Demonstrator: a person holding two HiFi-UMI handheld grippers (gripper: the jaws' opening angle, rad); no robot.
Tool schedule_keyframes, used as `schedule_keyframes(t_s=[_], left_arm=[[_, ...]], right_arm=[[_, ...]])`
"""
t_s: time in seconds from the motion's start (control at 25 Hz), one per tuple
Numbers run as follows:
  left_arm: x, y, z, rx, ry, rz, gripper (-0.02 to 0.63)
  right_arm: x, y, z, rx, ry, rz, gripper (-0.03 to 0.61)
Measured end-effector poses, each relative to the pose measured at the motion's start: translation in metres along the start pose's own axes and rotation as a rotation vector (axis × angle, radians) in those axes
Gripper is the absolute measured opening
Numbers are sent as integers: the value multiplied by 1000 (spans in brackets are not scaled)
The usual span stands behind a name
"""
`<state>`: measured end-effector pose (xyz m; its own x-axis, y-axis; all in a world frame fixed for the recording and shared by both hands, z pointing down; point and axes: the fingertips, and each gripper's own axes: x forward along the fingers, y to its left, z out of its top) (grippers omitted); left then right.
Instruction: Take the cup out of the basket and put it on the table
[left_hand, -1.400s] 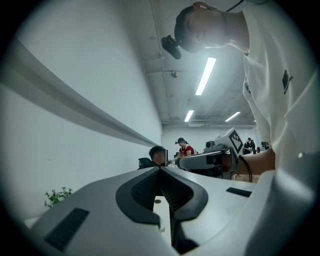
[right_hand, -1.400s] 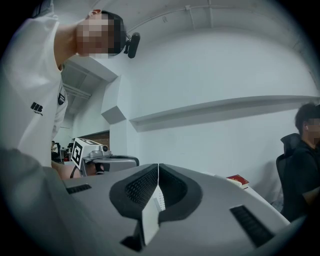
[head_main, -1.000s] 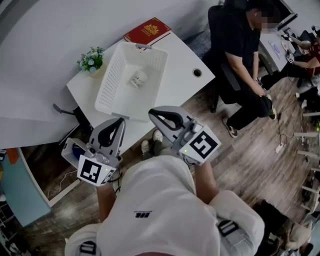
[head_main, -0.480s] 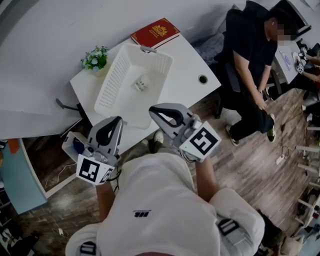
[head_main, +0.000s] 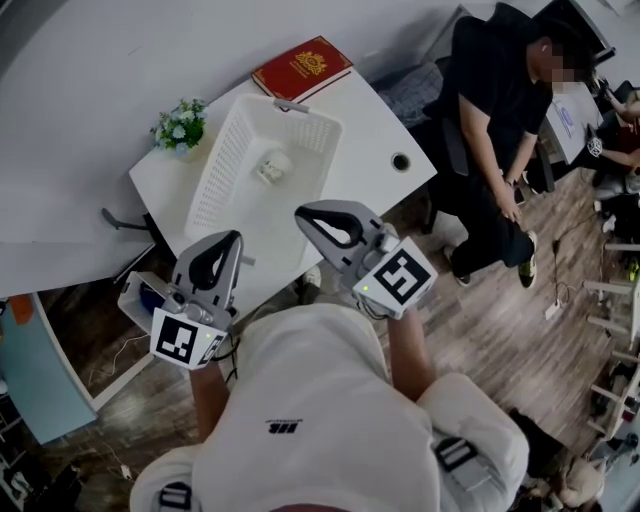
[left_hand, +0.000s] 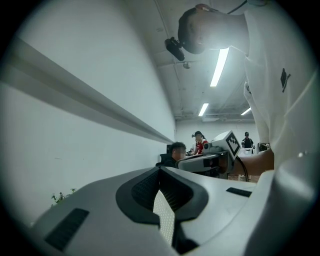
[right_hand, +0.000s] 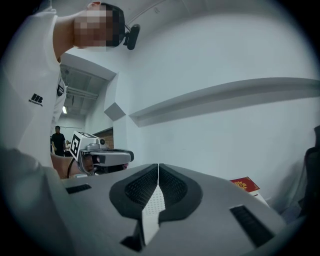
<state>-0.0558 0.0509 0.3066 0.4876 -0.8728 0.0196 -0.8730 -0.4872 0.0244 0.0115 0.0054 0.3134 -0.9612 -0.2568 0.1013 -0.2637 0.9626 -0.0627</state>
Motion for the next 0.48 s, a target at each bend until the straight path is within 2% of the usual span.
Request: schedule_keyframes(t_s=[0.24, 0.48], left_arm=[[8, 26, -9, -25, 14, -31, 9], [14, 47, -22, -60, 24, -69, 9]], right_arm=[[23, -12, -4, -4, 42, -42, 15], [43, -26, -24, -12, 139, -94, 15]])
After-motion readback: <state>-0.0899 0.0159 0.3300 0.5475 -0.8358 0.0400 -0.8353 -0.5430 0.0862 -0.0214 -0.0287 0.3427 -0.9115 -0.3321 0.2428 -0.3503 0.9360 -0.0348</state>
